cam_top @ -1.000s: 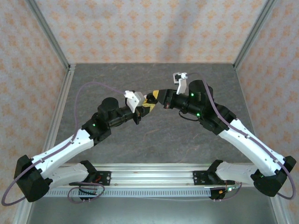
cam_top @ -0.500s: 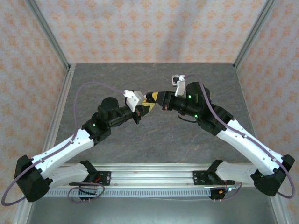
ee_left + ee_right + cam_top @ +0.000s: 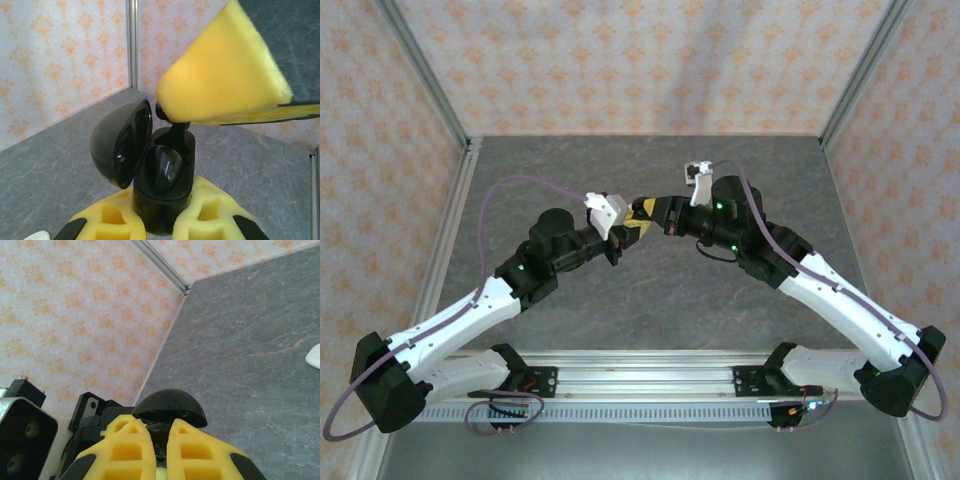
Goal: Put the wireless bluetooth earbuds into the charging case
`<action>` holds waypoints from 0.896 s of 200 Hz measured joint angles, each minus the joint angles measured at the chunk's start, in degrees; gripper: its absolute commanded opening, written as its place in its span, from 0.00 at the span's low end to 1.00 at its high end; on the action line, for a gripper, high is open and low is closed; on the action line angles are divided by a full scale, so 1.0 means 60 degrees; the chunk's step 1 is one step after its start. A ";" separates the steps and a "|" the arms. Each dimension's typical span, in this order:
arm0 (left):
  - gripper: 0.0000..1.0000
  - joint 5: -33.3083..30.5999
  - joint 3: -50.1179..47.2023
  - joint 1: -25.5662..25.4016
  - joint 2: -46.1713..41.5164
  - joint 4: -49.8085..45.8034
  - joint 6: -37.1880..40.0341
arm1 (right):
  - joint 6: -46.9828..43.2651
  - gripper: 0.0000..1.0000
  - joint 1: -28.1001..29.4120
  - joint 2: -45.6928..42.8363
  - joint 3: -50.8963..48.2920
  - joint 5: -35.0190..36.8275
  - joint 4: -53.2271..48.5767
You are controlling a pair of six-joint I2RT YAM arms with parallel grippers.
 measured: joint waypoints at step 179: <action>0.00 -0.0419 0.0000 0.0000 0.0062 -0.0652 0.0029 | 0.0390 0.12 0.0084 0.0987 0.0962 0.0350 -0.1322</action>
